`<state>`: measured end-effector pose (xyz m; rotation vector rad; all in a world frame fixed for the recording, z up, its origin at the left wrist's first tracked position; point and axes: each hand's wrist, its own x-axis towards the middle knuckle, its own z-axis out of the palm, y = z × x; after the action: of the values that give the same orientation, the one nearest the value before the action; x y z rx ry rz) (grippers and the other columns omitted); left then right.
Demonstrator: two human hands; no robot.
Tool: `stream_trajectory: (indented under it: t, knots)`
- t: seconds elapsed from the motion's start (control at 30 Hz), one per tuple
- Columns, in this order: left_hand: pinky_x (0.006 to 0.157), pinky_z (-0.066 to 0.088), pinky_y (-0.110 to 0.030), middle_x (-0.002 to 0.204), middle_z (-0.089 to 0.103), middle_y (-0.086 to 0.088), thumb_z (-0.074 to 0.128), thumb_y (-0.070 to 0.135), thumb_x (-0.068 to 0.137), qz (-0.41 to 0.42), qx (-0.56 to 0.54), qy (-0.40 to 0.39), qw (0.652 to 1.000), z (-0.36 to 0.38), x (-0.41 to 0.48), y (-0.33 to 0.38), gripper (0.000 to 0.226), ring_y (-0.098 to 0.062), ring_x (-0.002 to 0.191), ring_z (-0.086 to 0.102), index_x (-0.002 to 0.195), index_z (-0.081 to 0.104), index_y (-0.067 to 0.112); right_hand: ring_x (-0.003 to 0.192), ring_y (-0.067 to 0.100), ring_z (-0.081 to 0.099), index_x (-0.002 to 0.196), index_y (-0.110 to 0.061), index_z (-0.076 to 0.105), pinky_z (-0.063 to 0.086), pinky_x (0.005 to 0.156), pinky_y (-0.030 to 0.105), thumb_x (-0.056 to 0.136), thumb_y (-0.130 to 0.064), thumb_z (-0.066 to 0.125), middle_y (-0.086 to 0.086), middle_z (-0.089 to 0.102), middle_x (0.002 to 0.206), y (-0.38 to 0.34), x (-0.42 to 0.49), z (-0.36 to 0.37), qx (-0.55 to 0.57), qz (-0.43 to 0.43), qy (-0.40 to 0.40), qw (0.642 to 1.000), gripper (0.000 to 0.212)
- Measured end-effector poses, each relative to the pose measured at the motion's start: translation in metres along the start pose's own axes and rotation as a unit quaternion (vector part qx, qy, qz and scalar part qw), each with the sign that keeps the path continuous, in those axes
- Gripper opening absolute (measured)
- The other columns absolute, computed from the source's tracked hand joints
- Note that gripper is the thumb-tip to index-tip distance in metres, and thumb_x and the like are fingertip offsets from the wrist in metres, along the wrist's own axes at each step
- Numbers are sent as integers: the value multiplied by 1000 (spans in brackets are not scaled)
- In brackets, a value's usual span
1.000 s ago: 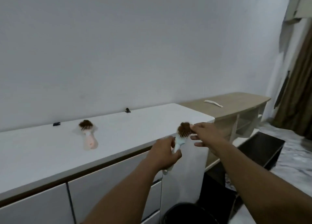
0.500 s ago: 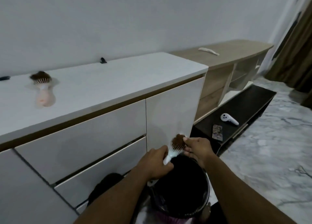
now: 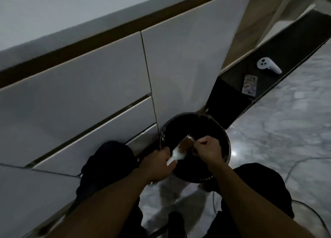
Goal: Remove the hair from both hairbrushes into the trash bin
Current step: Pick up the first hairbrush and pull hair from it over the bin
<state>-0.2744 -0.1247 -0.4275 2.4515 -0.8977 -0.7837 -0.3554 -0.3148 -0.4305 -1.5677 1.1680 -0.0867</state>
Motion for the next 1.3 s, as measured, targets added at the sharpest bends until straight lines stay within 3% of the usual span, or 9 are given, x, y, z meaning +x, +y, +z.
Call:
stream_trajectory:
  t: [0.2,0.33,0.4,0.63,0.8,0.93,1.07,1.17,1.3]
  knots:
    - [65,51,-35,76,62,3,45,61,92,-20,-36,16,999,27,8,-12,41,-21,76,62,86,55,22,89,28,71,99,-11,61,64,75,41,93,-3,61,15,65,95,5,11,7,74,3,-31,997,10]
    - [49,33,-24,72,60,2,53,48,97,-9,-48,28,998,33,16,-5,29,-11,62,53,85,54,21,103,23,67,128,-13,60,63,82,42,80,-39,75,11,63,116,4,16,15,-23,-54,-50,997,57]
    - [47,28,-21,66,55,5,54,44,98,-6,-60,27,998,35,19,-2,27,-5,56,48,81,51,22,105,19,65,122,-20,66,59,90,39,72,-50,79,9,65,115,6,19,22,-104,-113,-31,988,59]
    - [54,38,-31,61,53,6,53,50,95,-10,-99,39,994,49,31,-10,35,-18,62,58,72,43,26,75,15,74,82,-16,77,61,79,41,88,-24,76,-1,76,77,4,30,20,-107,-124,19,986,10]
    - [55,38,-35,63,50,1,48,53,97,-17,-109,32,993,52,38,-9,41,-21,63,55,73,41,21,97,28,70,79,-3,59,64,78,37,102,-16,58,15,66,89,15,31,12,184,11,-45,982,26]
    - [56,37,-33,65,51,2,49,51,97,-35,-114,37,992,52,42,-10,38,-20,63,55,72,41,23,112,29,66,97,-9,53,61,86,43,102,-14,55,16,62,116,7,22,17,280,53,-66,956,7]
    - [57,42,-34,65,54,6,49,54,93,-11,-94,40,995,57,43,-11,33,-24,67,61,77,45,25,109,11,66,134,-24,56,57,91,29,84,-32,80,4,62,124,12,29,15,51,-101,-58,992,56]
    - [56,44,-34,63,53,6,47,56,93,-3,-95,49,994,60,44,-12,35,-20,64,60,77,46,24,100,12,67,112,-20,77,55,94,30,80,-26,84,2,69,111,18,36,22,-81,-150,-6,985,33]
    - [59,48,-36,64,56,5,46,57,94,-14,-114,49,992,60,46,-11,36,-17,64,60,76,48,25,83,24,77,87,-9,76,64,78,42,89,-18,76,9,77,88,21,46,23,64,-52,17,996,9]
